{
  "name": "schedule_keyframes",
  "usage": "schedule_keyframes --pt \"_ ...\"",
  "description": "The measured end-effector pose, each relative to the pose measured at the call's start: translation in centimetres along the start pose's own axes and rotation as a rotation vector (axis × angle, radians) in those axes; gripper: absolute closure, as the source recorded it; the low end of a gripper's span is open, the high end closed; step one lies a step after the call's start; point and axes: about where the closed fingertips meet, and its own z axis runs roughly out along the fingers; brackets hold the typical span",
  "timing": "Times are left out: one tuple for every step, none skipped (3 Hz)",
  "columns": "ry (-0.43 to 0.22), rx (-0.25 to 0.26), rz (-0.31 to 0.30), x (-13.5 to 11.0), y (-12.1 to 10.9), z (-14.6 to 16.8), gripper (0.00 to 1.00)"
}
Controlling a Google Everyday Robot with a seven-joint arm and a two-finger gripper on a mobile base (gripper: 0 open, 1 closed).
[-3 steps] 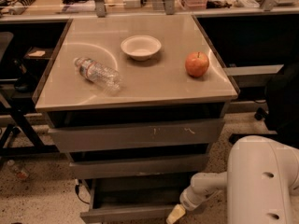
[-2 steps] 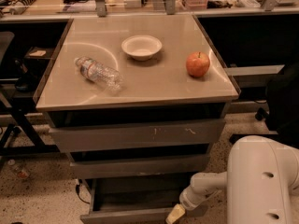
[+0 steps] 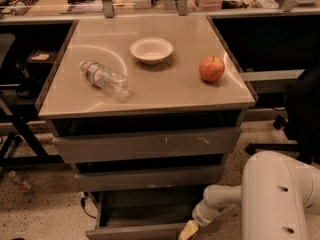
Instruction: Open bottom drawer
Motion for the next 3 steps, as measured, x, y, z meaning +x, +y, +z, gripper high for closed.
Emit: schedule_keyframes --pt "0.019 -0.019 0.025 1.6 0.2 0.8 0.0" --pt "0.024 -0.035 0.061 2.9 1.3 -0.6 0.0" --pt "0.009 -0.024 0.088 3.8 2.4 -2.4 0.0"
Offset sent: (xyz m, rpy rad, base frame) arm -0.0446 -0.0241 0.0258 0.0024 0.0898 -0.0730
